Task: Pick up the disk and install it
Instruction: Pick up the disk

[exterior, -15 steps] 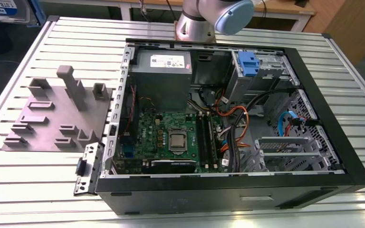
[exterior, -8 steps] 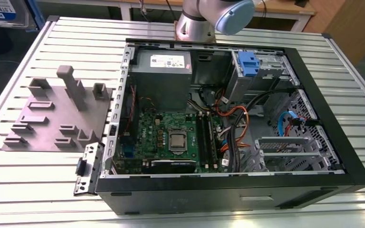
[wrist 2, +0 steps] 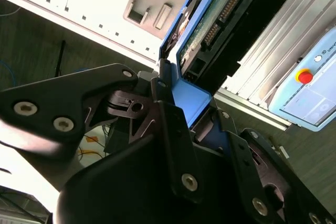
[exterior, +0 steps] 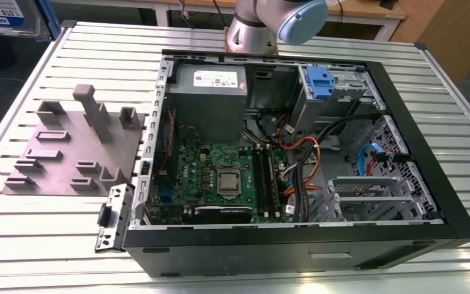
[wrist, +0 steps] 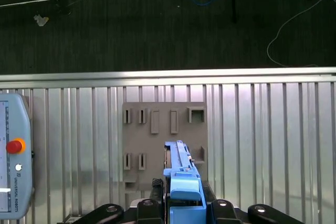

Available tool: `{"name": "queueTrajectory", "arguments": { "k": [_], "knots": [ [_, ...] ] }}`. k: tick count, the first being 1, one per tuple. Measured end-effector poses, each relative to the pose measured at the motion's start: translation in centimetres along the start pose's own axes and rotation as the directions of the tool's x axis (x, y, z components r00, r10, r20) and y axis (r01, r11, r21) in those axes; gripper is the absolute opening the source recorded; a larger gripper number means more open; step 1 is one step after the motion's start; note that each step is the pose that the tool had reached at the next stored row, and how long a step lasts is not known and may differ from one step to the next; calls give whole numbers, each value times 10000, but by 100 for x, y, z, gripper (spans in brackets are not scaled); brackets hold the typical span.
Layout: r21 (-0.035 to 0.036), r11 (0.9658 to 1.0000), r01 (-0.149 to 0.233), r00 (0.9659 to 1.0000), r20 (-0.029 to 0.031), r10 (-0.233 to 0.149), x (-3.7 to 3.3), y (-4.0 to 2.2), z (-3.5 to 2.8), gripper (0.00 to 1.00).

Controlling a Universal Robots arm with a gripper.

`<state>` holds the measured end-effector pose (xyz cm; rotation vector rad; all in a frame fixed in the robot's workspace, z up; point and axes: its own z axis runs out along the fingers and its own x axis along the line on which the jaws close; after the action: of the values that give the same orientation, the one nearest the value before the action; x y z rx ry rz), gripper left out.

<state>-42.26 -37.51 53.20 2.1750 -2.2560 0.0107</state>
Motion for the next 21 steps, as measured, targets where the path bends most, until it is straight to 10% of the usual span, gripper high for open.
{"name": "queueTrajectory", "arguments": {
  "k": [21],
  "knots": [
    [-1, 10000, 0, 10000, 0, 0, -2, -59, 0, 36]
  ]
}}
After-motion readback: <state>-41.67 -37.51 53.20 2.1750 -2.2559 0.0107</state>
